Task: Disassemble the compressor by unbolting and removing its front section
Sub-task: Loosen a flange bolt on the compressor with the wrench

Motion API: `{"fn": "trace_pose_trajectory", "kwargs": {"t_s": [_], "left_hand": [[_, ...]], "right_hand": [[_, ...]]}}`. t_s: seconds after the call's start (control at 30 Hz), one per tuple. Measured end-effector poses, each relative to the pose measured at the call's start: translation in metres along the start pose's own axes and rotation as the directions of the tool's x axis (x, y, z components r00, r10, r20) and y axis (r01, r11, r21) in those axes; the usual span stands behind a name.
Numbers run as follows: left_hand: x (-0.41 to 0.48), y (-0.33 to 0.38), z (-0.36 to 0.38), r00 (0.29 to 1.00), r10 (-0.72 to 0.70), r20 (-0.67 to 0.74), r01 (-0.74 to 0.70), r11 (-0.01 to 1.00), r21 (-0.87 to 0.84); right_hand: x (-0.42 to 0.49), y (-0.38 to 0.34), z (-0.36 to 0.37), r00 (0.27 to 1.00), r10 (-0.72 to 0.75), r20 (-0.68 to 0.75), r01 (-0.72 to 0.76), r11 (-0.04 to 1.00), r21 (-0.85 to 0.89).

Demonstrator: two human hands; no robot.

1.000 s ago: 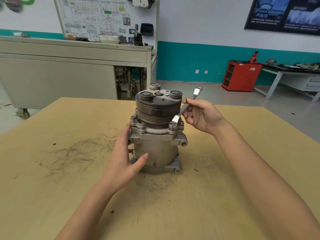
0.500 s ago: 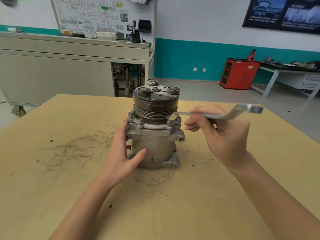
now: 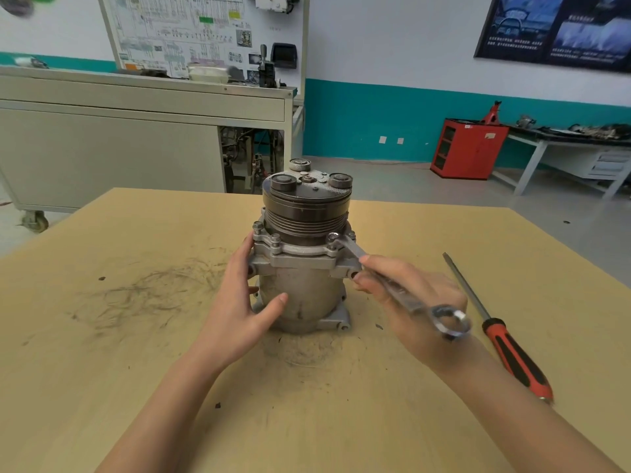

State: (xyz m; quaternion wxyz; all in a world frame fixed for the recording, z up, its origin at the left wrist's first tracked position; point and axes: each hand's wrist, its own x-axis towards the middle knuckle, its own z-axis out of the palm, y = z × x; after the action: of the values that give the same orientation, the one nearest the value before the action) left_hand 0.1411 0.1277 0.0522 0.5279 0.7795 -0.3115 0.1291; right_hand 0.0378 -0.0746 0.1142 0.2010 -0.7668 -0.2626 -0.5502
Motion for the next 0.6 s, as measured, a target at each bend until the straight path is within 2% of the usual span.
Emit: {"fn": "trace_pose_trajectory", "kwargs": {"t_s": [0.03,0.07,0.13,0.17,0.23,0.3,0.37,0.43,0.53,0.6], "left_hand": [[0.0,0.0,0.0,1.0,0.002,0.0,-0.002,1.0,0.002],[0.0,0.0,0.0,1.0,0.005,-0.001,-0.005,1.0,0.003],[0.0,-0.002,0.0,1.0,0.014,-0.005,-0.014,1.0,0.005],[0.001,-0.003,0.001,1.0,0.02,-0.007,-0.02,1.0,0.005],[0.001,-0.003,0.001,1.0,0.019,-0.008,-0.019,1.0,0.0],[0.001,-0.003,0.001,1.0,0.006,-0.009,-0.006,1.0,-0.005],[0.0,0.0,0.001,1.0,-0.009,-0.009,0.009,1.0,-0.018],[0.0,0.0,0.001,1.0,-0.009,-0.01,0.009,1.0,-0.022],[0.001,-0.001,0.0,1.0,0.0,-0.01,-0.001,1.0,-0.021],[0.001,-0.001,0.001,1.0,0.001,-0.005,-0.001,1.0,-0.02]], "right_hand": [[-0.001,0.001,0.0,0.988,0.157,0.002,-0.154,0.967,0.201],[0.002,0.004,0.0,0.951,0.308,0.019,-0.291,0.873,0.39],[0.014,0.021,0.002,0.831,0.552,0.07,-0.479,0.645,0.595],[0.023,0.032,0.004,0.755,0.637,0.152,-0.56,0.508,0.654],[0.042,0.058,0.01,0.596,0.701,0.393,-0.692,0.199,0.694],[0.056,0.078,0.018,0.478,0.647,0.595,-0.775,-0.008,0.632],[0.061,0.092,0.026,0.422,0.559,0.714,-0.817,-0.108,0.567],[0.059,0.098,0.031,0.399,0.507,0.764,-0.82,-0.176,0.545],[0.055,0.098,0.032,0.408,0.533,0.741,-0.777,-0.224,0.588],[0.053,0.091,0.027,0.426,0.6,0.677,-0.746,-0.19,0.638]]}}
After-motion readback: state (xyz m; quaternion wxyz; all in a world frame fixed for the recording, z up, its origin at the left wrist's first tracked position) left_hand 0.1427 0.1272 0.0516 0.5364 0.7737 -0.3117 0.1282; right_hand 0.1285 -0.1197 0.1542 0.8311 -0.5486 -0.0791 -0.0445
